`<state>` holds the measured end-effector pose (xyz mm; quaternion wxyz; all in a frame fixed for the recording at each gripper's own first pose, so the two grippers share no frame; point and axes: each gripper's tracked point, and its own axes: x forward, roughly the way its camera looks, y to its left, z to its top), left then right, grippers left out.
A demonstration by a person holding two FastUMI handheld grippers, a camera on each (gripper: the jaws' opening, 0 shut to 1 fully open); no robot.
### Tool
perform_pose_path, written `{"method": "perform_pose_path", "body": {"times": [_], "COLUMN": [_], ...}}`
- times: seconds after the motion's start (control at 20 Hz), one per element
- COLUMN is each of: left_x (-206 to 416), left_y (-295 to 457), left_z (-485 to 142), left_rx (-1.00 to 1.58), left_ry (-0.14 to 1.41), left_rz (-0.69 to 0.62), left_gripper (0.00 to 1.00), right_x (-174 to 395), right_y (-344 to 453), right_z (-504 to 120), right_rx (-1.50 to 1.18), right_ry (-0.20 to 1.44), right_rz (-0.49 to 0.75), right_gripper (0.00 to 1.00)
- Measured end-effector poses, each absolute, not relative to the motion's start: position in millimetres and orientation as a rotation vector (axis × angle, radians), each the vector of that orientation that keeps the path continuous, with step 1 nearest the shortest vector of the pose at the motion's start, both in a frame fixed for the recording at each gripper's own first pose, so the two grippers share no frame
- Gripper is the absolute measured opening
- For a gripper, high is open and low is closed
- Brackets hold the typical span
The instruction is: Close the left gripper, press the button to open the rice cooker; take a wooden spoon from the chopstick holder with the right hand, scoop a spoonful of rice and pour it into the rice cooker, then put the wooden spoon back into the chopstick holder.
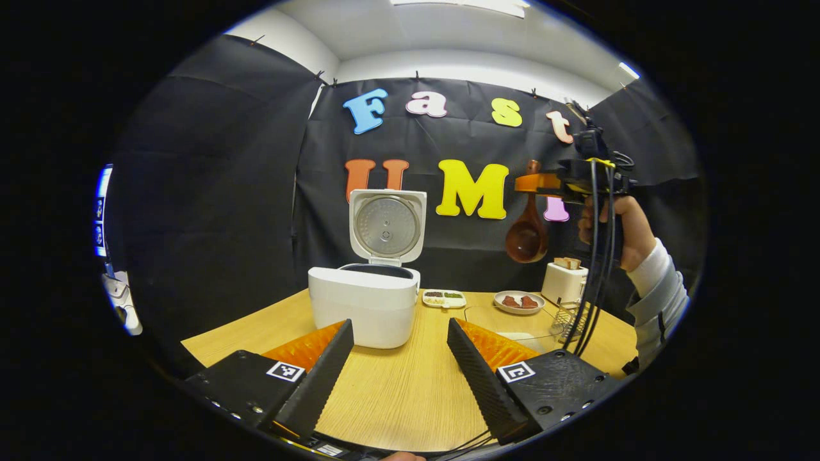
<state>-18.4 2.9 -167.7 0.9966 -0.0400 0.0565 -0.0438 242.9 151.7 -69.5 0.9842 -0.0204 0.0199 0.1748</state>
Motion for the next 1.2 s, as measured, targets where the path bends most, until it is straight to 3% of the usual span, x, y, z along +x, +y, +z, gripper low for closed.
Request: {"method": "perform_pose_path", "body": {"times": [0.55, 0.9, 0.95, 1.0, 1.05, 1.1, 1.2], "left_x": [15.2, 38.3, 42.0, 44.8, 46.8, 51.0, 59.7], "left_y": [-15.2, -32.0, -34.7, -38.9, -41.3, -42.3, -45.9], "left_z": [-132.5, -115.6, -114.6, -113.9, -113.8, -113.6, -113.7], "left_rx": [-0.064, -0.070, -0.072, -0.072, -0.070, -0.069, -0.064], "left_ry": [0.050, 0.001, 0.000, -0.001, -0.003, -0.002, 0.001], "left_rz": [-0.113, -0.111, -0.115, -0.122, -0.126, -0.126, -0.132], "left_gripper": [0.94, 0.94, 0.94, 0.94, 0.94, 0.94, 0.94], "right_x": [205.3, 240.1, 246.5, 250.7, 255.0, 258.2, 266.8], "right_y": [2.4, -66.9, -73.0, -79.4, -84.5, -88.2, -88.5], "right_z": [-79.1, -140.8, -147.0, -153.3, -159.2, -164.5, -177.8], "right_rx": [-0.049, 0.045, 0.059, 0.077, 0.093, 0.110, 0.122], "right_ry": [0.026, 0.106, 0.110, 0.116, 0.116, 0.112, 0.105], "right_rz": [0.119, 0.010, 0.000, -0.011, -0.023, -0.032, -0.025], "right_gripper": [0.23, 0.23, 0.28, 0.23, 0.28, 0.23, 0.23]}}
